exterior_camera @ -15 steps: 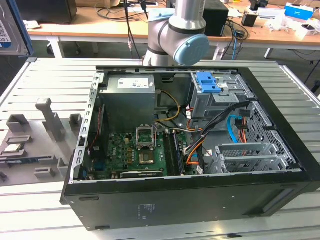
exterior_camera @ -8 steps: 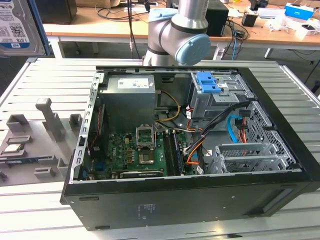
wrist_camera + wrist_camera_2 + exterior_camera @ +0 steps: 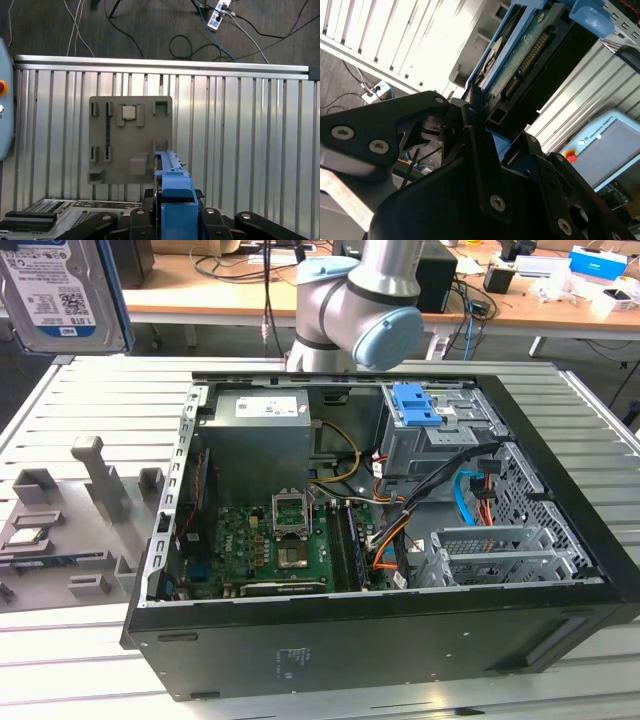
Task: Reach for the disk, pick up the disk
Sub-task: 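Pick up the disk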
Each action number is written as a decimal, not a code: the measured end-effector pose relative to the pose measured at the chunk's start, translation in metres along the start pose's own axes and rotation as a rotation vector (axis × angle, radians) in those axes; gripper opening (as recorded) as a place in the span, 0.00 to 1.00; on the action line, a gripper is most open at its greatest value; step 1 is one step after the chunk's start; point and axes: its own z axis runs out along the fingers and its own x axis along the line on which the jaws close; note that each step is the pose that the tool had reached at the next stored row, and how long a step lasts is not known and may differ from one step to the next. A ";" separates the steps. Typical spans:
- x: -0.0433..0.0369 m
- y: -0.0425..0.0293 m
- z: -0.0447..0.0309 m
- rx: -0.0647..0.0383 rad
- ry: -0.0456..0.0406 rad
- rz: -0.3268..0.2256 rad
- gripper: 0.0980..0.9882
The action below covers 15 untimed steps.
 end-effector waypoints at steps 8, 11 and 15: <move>0.0008 -0.0312 -0.0012 -0.001 -0.0001 0.000 0.30; 0.0010 -0.0422 -0.0017 -0.001 0.0000 -0.001 0.30; 0.0014 -0.0630 -0.0025 -0.001 0.0000 -0.001 0.30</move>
